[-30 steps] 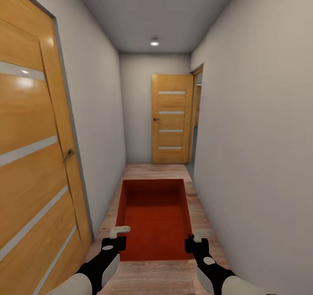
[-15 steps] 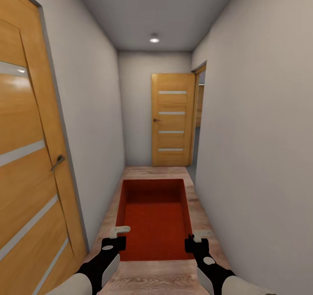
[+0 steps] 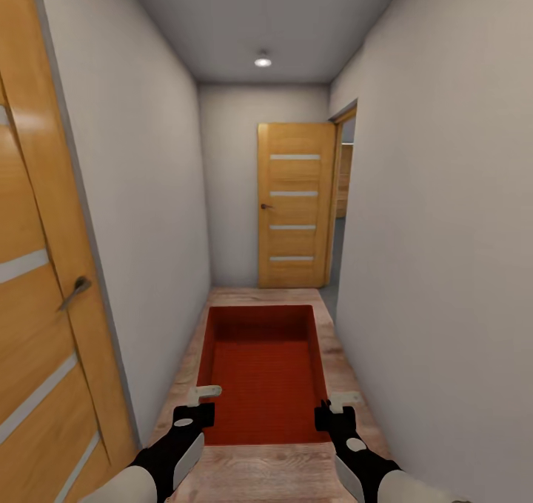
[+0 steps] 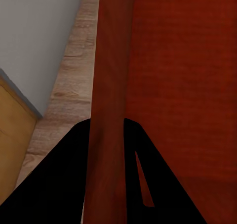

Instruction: Move the two storage containers from the living room to the garage. In the garage, place one container on the floor and stack the other container on top of it (either order is fine).

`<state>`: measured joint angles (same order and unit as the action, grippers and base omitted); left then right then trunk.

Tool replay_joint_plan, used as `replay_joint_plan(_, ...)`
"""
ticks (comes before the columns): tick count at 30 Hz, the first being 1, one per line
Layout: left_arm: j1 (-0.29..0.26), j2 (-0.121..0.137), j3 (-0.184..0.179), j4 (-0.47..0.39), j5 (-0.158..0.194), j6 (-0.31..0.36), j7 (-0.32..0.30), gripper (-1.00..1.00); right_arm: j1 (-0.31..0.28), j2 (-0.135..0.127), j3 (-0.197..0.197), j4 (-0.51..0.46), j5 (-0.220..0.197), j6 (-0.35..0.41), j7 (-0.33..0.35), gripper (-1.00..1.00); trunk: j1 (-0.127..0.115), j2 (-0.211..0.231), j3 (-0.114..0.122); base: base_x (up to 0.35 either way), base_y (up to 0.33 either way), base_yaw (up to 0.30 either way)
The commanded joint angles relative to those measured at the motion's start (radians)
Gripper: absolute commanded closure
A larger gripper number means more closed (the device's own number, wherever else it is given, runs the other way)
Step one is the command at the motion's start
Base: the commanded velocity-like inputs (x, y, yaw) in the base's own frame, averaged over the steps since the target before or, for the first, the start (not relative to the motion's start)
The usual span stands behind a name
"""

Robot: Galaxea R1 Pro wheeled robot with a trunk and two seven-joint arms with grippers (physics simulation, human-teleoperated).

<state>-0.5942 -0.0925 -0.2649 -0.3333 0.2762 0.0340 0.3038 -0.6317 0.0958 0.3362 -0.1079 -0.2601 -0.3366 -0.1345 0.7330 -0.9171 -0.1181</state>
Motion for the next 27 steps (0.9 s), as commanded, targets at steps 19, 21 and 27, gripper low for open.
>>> replay_joint_plan(19, -0.002, 0.013, 0.035, -0.004, -0.001, 0.004, 0.011, 1.0, 0.0, -0.004, -0.006, 0.0, -0.01, -0.004, 0.001, 1.0, 0.001, -0.001, -0.002, 0.322, 0.0, 0.0)
replay_joint_plan(21, -0.002, 0.013, 0.035, -0.005, -0.002, 0.004, 0.011, 1.0, 0.0, -0.004, -0.006, 0.0, -0.01, -0.004, 0.001, 1.0, 0.001, -0.001, -0.002, 0.322, 0.0, 0.0)
replay_joint_plan(27, -0.002, 0.013, 0.035, -0.006, -0.002, 0.004, 0.01, 1.0, 0.0, -0.004, -0.006, 0.0, -0.01, -0.004, 0.001, 1.0, 0.001, -0.001, -0.002, 0.322, 0.0, 0.0)
